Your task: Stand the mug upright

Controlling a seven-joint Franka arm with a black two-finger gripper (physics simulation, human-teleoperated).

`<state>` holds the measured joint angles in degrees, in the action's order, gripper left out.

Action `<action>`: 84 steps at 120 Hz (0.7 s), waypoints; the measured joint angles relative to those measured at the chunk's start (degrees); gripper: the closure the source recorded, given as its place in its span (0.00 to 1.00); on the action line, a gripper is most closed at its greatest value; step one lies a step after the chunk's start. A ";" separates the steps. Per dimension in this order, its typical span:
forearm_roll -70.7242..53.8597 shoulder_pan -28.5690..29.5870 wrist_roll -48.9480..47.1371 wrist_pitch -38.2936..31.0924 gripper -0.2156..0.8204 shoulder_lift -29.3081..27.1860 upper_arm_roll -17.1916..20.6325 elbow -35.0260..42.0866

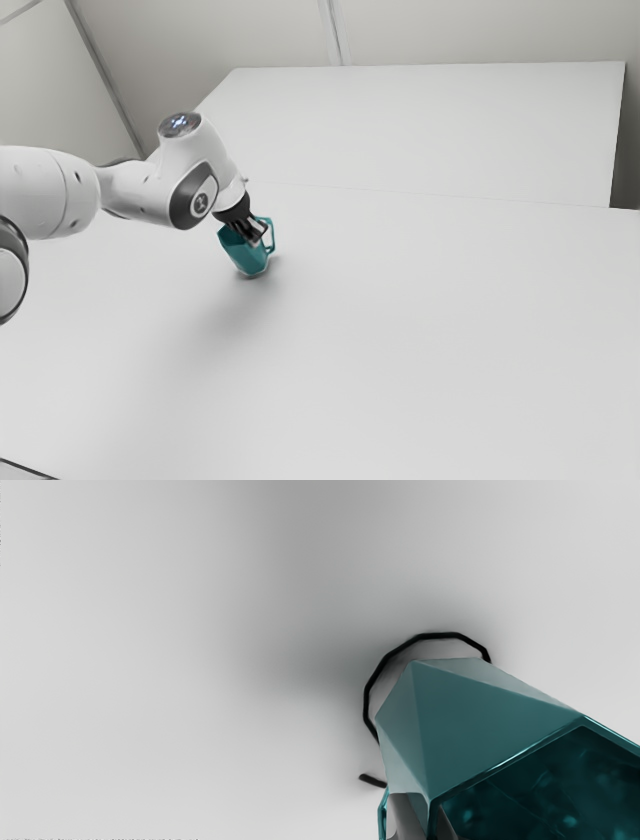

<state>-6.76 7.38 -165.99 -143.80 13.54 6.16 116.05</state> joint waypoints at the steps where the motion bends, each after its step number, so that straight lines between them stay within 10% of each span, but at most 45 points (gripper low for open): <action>1: 0.05 0.00 0.00 -0.03 0.97 0.02 0.00 0.00; 52: 0.81 -0.44 -0.01 3.46 0.36 -5.84 -0.12 -0.17; 84: 2.73 -1.72 -0.01 29.52 0.25 -12.10 -4.11 -15.51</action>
<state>-4.03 5.67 -166.00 -114.28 1.45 2.04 100.54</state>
